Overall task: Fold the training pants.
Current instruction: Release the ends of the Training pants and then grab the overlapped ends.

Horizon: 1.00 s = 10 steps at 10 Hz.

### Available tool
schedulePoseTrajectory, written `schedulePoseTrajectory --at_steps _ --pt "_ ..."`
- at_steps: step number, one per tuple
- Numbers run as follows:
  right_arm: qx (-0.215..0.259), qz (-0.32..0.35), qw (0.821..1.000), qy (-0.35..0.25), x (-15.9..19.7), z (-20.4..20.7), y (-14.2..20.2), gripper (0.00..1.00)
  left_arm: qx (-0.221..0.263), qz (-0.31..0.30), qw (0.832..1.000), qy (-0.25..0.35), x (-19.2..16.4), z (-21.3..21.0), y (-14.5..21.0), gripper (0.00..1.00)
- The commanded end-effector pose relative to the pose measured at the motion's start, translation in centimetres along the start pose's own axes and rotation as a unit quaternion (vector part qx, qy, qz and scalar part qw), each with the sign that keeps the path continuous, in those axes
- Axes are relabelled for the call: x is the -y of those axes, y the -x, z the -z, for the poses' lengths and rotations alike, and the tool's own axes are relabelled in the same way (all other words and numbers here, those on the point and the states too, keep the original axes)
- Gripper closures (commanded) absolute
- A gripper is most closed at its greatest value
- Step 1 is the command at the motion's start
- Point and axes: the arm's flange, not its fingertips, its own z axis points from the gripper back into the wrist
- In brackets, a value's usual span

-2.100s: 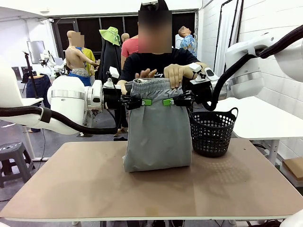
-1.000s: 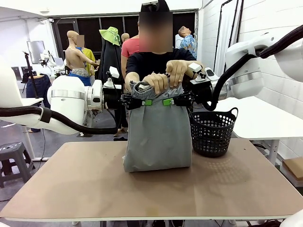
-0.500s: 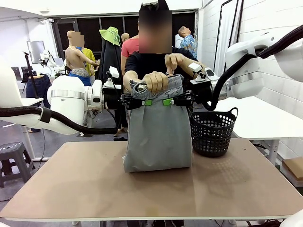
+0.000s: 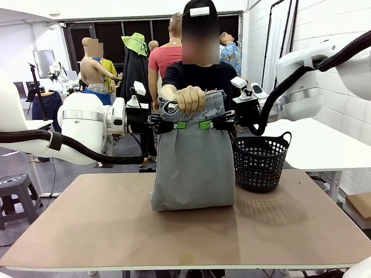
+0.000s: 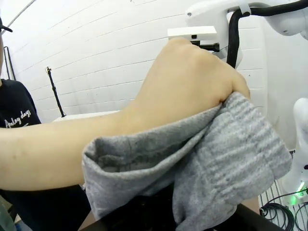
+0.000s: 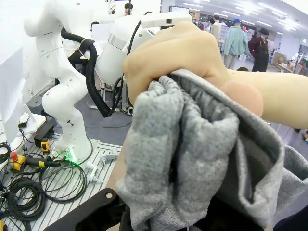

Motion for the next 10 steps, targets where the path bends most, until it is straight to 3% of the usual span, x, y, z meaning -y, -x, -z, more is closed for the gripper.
schedulePoseTrajectory --at_steps 1,10 --pt "0.008 -0.003 1.000 0.001 -0.11 0.05 -0.35 1.00 0.010 -0.002 1.000 -0.010 0.10 -0.16 0.01 1.00" --pt "0.008 -0.003 1.000 0.001 -0.11 0.05 -0.35 1.00 0.010 -0.002 1.000 -0.010 0.10 -0.16 0.01 1.00"
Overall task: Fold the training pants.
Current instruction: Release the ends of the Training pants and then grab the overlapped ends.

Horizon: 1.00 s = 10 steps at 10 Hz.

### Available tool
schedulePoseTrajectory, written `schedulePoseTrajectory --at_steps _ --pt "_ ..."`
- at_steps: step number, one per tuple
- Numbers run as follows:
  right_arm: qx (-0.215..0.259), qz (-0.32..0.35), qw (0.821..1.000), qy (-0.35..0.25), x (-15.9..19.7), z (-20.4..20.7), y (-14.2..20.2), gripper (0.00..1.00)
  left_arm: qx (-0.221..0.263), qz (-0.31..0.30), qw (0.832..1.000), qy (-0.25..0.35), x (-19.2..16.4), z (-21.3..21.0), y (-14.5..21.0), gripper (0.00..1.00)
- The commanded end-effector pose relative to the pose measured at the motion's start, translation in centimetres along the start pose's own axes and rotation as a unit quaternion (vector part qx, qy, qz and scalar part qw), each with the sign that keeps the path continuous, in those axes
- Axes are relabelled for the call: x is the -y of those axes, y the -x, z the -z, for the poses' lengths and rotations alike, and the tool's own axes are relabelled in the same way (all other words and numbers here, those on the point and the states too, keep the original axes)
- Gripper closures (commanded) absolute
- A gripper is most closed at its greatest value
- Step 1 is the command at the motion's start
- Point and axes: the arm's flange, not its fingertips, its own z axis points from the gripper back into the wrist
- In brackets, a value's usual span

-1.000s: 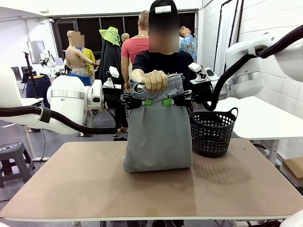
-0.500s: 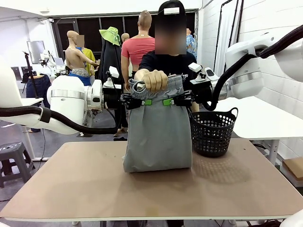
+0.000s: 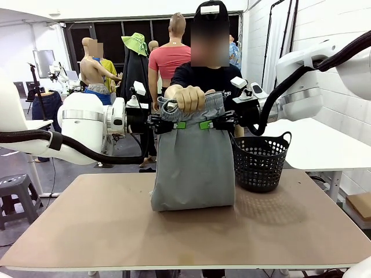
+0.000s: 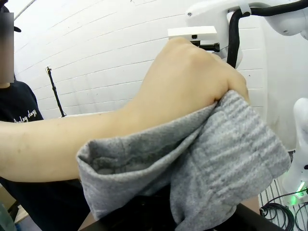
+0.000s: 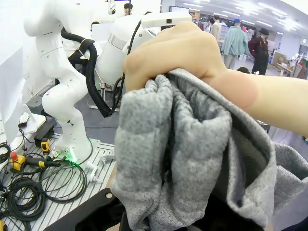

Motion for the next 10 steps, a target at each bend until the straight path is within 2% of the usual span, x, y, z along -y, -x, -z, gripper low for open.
schedulePoseTrajectory --at_steps 1,4,9,10 --pt "0.008 -0.003 1.000 0.001 -0.11 0.04 -0.35 1.00 0.010 -0.002 1.000 -0.009 0.12 -0.13 0.00 1.00" --pt "0.000 0.000 1.000 0.000 0.00 0.00 0.00 1.00 0.000 0.000 1.000 0.000 0.00 0.00 0.00 1.00" --pt "0.018 0.022 1.000 0.002 0.09 -0.36 -0.23 0.05 0.008 -0.016 1.000 -0.015 0.21 -0.82 0.64 0.02" --pt "0.019 0.024 1.000 0.003 0.13 -0.34 -0.27 0.00 0.010 -0.018 1.000 -0.018 0.29 -0.91 0.63 0.00"
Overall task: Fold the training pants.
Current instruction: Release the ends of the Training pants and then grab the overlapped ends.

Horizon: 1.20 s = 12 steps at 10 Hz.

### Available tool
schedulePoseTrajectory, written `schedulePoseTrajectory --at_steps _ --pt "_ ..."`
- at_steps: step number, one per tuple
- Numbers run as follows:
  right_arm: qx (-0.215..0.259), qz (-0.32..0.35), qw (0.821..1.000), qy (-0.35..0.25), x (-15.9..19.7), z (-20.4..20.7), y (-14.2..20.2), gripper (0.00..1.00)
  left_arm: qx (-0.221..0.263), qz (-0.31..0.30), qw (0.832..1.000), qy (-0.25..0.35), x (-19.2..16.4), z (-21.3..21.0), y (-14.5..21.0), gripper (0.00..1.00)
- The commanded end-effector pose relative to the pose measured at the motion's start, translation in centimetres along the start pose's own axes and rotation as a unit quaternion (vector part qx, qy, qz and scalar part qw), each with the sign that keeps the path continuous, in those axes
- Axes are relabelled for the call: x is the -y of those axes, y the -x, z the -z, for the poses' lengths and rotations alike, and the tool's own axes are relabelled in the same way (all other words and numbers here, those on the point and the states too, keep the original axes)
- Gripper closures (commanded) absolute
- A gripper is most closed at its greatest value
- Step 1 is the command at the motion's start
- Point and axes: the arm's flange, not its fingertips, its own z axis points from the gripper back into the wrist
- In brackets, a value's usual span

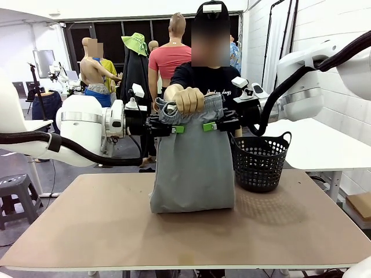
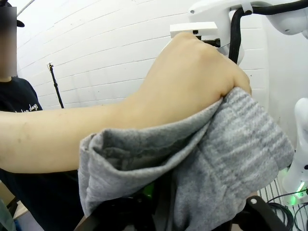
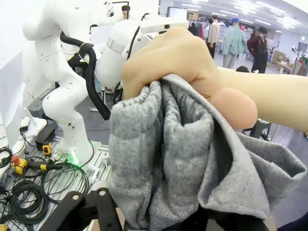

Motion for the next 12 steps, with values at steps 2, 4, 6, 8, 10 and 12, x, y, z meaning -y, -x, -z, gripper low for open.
schedulePoseTrajectory --at_steps 2,4,6,8,10,12 --pt "0.019 0.016 1.000 0.004 0.1 -0.1 -0.4 0.00 0.024 -0.016 1.000 -0.011 0.6 -0.8 -0.2 0.00" --pt "0.025 0.020 0.999 0.005 0.2 0.0 -0.4 0.00 0.026 -0.018 0.999 -0.012 0.8 -0.9 -0.2 0.00" --pt "0.029 0.024 0.999 0.007 0.2 0.0 -0.4 0.00 0.030 -0.024 0.999 -0.012 0.9 -1.0 -0.1 0.00" --pt "0.024 0.017 0.999 0.019 0.2 0.0 -0.2 0.00 0.029 -0.023 0.999 -0.014 0.9 -1.1 0.0 0.00" --pt "0.027 0.023 0.999 0.011 -0.3 -0.8 0.2 0.00 0.028 -0.034 0.999 -0.020 1.1 -1.8 0.6 0.00" --pt "0.020 0.030 0.999 0.026 -0.9 -1.5 0.7 0.00 0.028 -0.045 0.998 -0.033 1.4 -2.5 1.1 0.00"
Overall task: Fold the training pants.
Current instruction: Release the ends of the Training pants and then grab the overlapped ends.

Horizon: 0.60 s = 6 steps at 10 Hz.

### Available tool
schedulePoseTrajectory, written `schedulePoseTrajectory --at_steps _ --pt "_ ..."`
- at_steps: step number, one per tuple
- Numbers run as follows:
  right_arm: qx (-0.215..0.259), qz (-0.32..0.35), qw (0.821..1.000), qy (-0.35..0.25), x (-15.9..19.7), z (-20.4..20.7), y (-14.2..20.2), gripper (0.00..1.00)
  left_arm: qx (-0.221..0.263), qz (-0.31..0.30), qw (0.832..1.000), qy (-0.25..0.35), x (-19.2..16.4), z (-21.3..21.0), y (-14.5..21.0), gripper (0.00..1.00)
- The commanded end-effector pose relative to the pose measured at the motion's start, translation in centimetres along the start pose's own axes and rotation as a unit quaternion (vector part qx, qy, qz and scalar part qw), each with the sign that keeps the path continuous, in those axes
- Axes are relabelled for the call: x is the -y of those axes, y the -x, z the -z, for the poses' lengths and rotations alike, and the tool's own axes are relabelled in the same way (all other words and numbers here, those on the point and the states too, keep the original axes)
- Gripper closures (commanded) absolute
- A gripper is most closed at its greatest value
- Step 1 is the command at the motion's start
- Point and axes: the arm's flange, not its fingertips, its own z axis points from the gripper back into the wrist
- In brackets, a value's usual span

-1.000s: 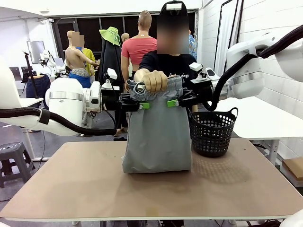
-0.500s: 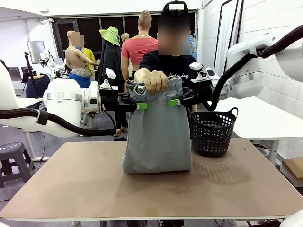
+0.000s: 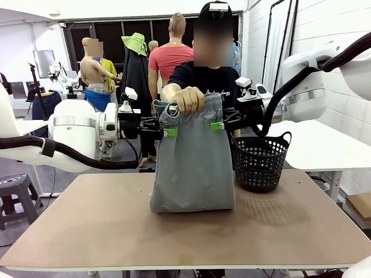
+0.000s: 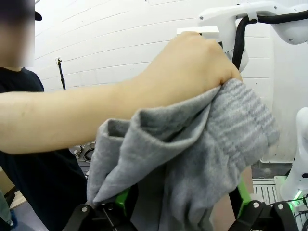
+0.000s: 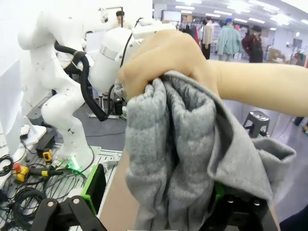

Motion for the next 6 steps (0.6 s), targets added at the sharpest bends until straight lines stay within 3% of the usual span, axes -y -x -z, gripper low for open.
schedulePoseTrajectory --at_steps 1,6 --pt "0.013 0.012 1.000 0.017 -0.9 -0.7 0.6 0.00 0.017 -0.016 1.000 -0.020 0.7 -1.1 0.1 0.00" --pt "0.018 0.021 0.998 0.048 -1.2 -1.7 2.0 0.00 0.013 -0.024 0.998 -0.053 1.4 -2.4 1.0 0.00"
